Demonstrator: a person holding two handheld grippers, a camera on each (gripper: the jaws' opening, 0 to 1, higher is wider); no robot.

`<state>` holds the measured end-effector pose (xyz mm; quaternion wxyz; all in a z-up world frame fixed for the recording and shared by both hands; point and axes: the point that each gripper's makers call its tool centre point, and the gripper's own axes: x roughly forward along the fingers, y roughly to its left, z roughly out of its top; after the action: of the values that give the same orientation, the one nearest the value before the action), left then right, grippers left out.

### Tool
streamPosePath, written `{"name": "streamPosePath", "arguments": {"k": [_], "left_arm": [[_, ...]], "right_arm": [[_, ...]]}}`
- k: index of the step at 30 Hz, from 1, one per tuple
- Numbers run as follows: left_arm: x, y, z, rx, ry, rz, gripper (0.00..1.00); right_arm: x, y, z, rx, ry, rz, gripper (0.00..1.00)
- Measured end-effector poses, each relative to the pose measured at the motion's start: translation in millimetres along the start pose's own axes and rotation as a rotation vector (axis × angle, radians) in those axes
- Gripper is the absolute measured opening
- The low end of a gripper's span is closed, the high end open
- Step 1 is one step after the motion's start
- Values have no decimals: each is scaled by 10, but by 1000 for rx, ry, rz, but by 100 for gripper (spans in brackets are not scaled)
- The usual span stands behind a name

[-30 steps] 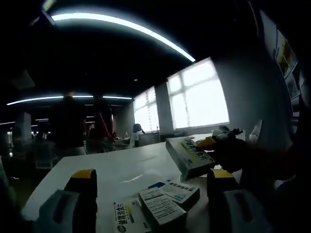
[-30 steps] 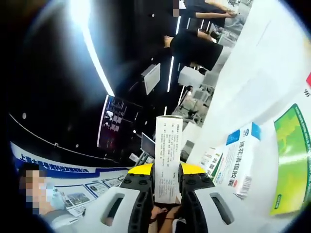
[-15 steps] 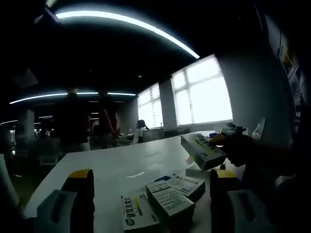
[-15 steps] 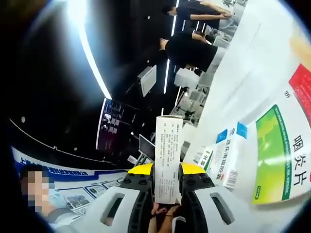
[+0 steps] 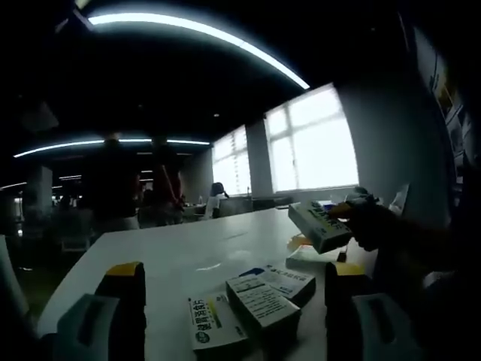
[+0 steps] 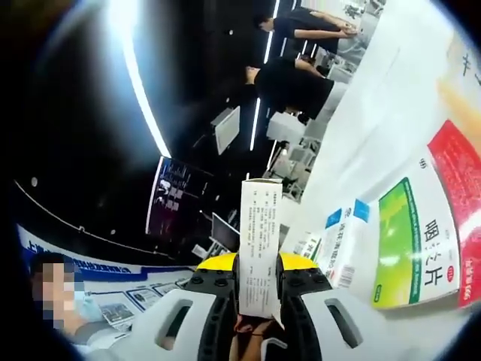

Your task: Arrange the small medicine boxes into an aligned row inside the storage area until every box is upright, visible, and separated from the surrounding clutter.

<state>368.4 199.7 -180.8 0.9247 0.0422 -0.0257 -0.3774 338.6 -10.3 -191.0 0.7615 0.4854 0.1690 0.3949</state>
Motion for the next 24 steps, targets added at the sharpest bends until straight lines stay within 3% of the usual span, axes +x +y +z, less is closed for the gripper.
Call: {"name": "streamPosePath", "arguments": {"k": [11,24], "left_arm": [[-57,13,-22,-23,-8,2,99],[-92,42,-25,-30,-13,5,99]], "right_arm": [[-6,3,7,-1,11,-1,17],[61,169,109,-42,20,3,17]]}}
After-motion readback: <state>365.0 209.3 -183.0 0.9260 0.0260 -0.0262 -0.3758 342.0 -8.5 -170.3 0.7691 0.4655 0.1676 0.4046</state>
